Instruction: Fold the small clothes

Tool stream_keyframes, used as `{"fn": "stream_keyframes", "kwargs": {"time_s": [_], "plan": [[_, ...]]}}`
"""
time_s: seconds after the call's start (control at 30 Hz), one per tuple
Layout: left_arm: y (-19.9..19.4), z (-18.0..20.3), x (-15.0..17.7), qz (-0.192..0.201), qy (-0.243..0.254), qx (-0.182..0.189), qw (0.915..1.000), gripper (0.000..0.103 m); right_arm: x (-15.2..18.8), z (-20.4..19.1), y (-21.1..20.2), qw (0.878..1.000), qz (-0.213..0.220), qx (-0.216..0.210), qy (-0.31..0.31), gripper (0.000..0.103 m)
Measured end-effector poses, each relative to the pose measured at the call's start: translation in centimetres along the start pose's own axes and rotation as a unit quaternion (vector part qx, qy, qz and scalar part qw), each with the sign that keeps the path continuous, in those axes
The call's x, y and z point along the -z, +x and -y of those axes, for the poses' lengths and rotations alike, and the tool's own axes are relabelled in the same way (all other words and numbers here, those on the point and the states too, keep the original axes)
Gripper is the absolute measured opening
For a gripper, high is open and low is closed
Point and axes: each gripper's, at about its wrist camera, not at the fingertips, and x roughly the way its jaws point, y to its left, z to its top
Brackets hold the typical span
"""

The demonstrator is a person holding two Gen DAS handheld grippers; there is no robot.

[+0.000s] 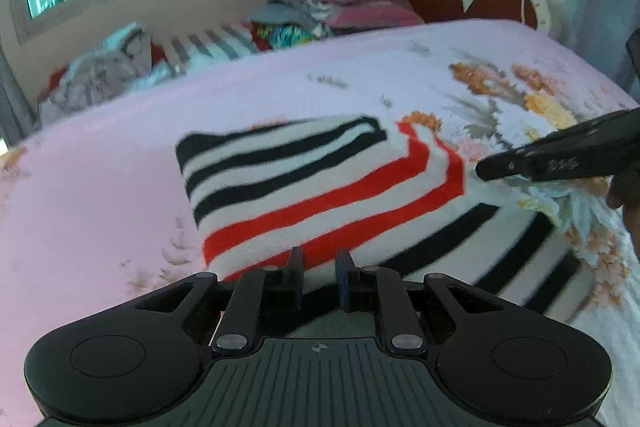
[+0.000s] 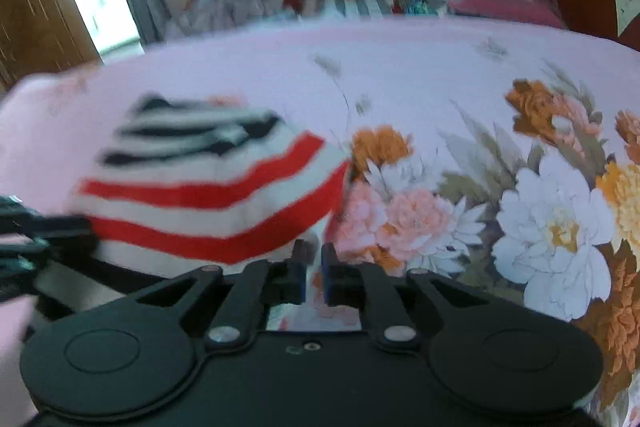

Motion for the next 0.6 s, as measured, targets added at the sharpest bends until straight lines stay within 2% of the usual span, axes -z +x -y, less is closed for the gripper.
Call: {"fn": "stream_keyframes", "kwargs": {"time_s": [0.1, 0.23, 0.37, 0.6], "plan": [[-2.2, 0.0, 1.5, 0.010, -0.009, 0.001, 0.9999, 0.017, 1.0, -1.3, -3.1, 0.999, 0.018, -0.031, -0.020, 0.009], [-3.5, -0.2, 3.6, 0.005, -0.023, 0.018, 0.9995, 0.017, 3.4, -2.5, -5.1, 0.997, 0.012, -0.058, -0.038, 0.009], [-2.9, -0.4, 5.5, -0.014, -0.019, 0.011, 0.9997, 0.017, 5.3, -2.0, -3.6, 0.999, -0.023, -0.030, -0.035, 0.002], [-2.8, -0.8, 6.3, -0.015, -0.054, 0.019, 0.9983, 0.017, 6.0, -2.0, -3.2, 0.999, -0.026, -0.020, -0.018, 0.002]]}}
